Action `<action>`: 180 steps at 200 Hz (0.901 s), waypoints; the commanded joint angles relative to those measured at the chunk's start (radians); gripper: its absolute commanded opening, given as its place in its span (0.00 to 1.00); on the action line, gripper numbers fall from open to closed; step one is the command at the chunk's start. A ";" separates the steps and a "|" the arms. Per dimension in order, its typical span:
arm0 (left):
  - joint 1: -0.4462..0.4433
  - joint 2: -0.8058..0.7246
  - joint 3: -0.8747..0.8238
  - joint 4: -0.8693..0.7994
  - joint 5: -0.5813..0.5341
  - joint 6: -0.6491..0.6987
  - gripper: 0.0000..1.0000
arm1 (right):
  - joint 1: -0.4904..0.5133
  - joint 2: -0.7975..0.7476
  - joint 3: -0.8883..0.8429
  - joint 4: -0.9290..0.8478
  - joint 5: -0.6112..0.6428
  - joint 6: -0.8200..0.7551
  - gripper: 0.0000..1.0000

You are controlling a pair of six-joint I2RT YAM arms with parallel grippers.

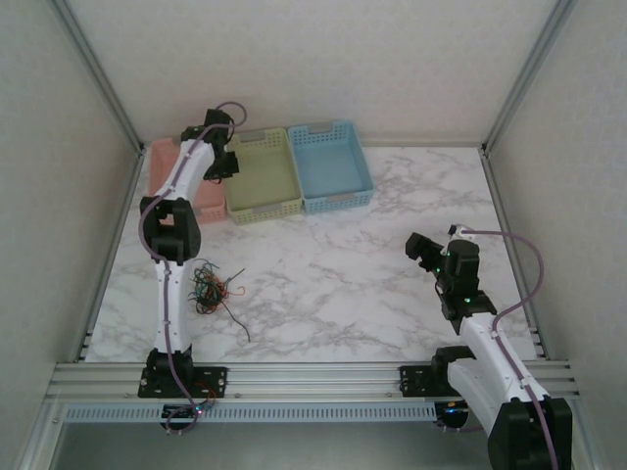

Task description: Untangle the cables

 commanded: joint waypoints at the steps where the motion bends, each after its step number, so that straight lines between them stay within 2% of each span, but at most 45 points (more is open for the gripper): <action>1: -0.022 0.035 0.040 0.001 0.053 0.003 0.00 | 0.007 -0.005 0.001 0.002 -0.011 0.013 0.92; 90: -0.095 0.049 0.122 -0.021 0.060 -0.015 0.00 | 0.007 0.004 0.004 0.006 -0.016 0.010 0.92; 180: -0.212 0.081 0.174 -0.034 0.029 -0.023 0.00 | 0.007 0.010 0.008 0.003 -0.015 0.011 0.92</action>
